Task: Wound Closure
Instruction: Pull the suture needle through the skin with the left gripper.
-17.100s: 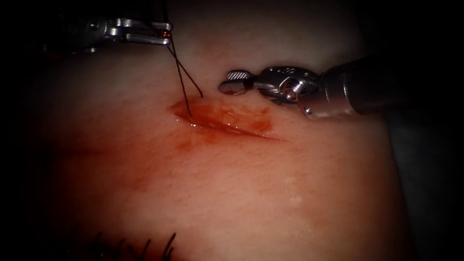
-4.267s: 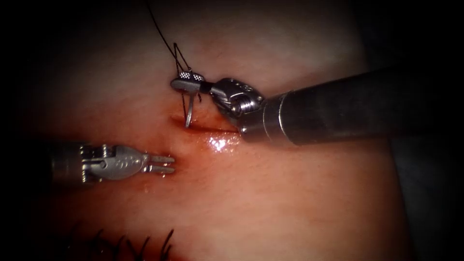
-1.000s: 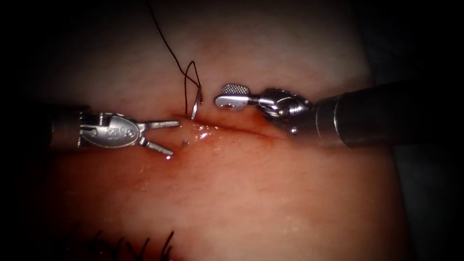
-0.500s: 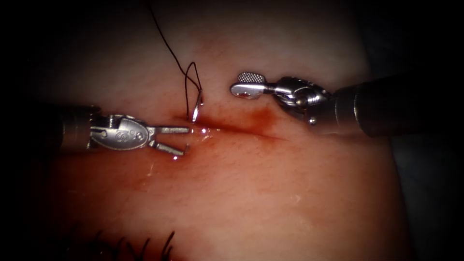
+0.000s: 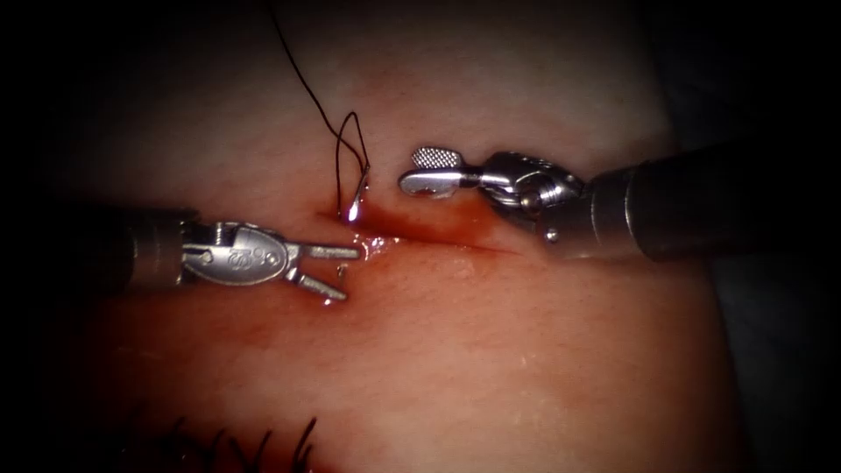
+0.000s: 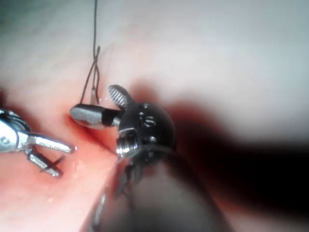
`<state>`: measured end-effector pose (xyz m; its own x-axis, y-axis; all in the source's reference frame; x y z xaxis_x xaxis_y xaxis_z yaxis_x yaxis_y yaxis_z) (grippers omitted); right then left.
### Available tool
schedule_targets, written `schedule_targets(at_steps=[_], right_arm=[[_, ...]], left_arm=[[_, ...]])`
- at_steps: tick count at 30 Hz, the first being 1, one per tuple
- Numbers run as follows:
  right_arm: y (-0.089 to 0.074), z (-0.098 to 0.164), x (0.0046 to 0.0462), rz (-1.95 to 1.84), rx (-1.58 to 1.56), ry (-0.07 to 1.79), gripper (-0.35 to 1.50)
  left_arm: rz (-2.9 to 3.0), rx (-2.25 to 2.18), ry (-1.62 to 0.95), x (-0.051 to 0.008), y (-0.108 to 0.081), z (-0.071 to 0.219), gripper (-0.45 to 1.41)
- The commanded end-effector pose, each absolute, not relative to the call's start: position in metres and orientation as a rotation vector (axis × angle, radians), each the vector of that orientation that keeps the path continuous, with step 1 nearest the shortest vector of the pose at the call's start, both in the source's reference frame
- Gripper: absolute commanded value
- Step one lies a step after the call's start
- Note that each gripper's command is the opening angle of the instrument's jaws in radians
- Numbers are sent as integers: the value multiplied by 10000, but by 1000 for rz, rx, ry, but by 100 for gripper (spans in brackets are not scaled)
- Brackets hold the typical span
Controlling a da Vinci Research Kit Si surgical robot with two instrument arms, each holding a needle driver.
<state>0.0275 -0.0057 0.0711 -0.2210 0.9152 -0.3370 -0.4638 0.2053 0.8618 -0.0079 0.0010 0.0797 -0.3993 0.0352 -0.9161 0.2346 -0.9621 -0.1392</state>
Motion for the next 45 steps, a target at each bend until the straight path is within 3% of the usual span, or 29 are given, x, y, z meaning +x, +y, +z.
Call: schedule_targets(at_steps=[1, 2, 7, 13, 23, 30, 45], right_arm=[[-60, 712, 282, 1376, 517, 1193, 130], [-60, 711, 282, 1371, 514, 1193, 130], [-62, 709, 283, 1360, 509, 1195, 126], [-66, 702, 294, 1242, 519, 1236, 132], [-84, 683, 325, 861, 435, 1205, 128], [-110, 660, 354, 687, 416, 1188, 137], [-124, 670, 378, 610, 314, 1145, 132]], left_arm=[[-2514, 1649, 376, -84, 10, 804, -11], [-2546, 1656, 410, -82, 11, 806, -45], [-2587, 1654, 481, -76, 13, 810, -45], [-2641, 1731, 861, -66, 16, 803, -45], [-2540, 1976, 1279, -51, 36, 776, -45], [-2352, 2115, 1842, -26, 59, 758, -45], [-2387, 2088, 2089, -26, 63, 738, -45]])
